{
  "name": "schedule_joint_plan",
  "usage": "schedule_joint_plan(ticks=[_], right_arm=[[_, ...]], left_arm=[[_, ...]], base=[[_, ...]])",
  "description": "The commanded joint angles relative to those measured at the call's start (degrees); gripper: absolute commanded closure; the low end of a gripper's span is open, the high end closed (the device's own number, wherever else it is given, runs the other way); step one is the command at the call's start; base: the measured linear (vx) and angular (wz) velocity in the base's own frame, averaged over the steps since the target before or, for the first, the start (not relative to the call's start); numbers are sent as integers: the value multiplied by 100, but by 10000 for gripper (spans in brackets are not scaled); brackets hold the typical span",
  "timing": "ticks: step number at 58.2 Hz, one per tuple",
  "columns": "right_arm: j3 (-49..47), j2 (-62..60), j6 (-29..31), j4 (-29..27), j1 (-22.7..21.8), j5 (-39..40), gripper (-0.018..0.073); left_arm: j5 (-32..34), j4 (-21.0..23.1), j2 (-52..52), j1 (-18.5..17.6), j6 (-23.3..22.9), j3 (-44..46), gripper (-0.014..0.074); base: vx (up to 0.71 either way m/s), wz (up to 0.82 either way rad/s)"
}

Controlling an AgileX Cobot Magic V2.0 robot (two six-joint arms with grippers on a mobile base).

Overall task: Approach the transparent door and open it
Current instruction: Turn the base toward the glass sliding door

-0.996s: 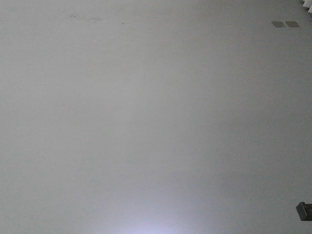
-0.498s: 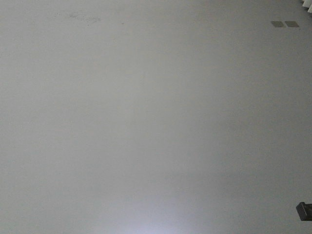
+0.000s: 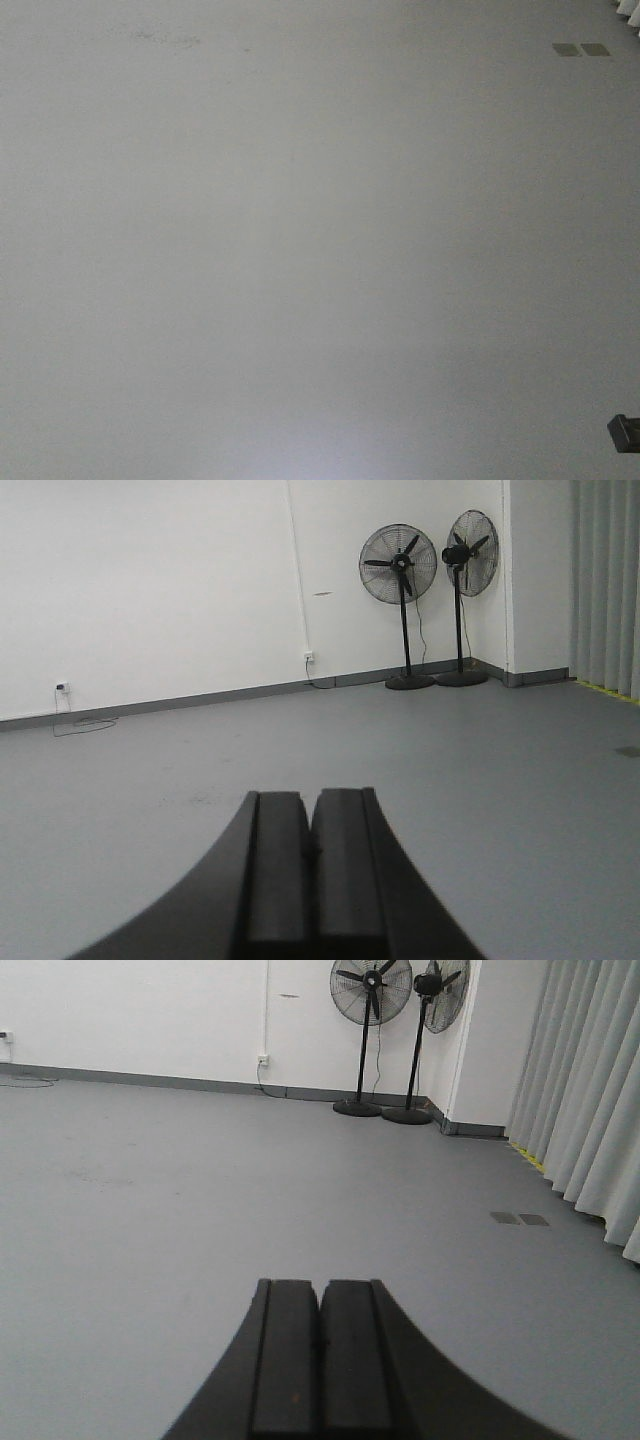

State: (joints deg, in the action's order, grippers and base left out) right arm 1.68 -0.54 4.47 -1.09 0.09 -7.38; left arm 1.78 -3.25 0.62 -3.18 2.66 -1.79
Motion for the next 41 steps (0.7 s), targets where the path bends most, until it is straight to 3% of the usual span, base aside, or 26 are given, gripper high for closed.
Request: schedule_joint_plan(ticks=[1,41], right_arm=[[25,-99,47,36,-14,481,566],[25,-99,47,36,-14,481,566]], left_arm=[[486,60,11,-25,-54,-83,602],[486,60,11,-25,-54,-83,602]], base=[[9,-2],[16,9]])
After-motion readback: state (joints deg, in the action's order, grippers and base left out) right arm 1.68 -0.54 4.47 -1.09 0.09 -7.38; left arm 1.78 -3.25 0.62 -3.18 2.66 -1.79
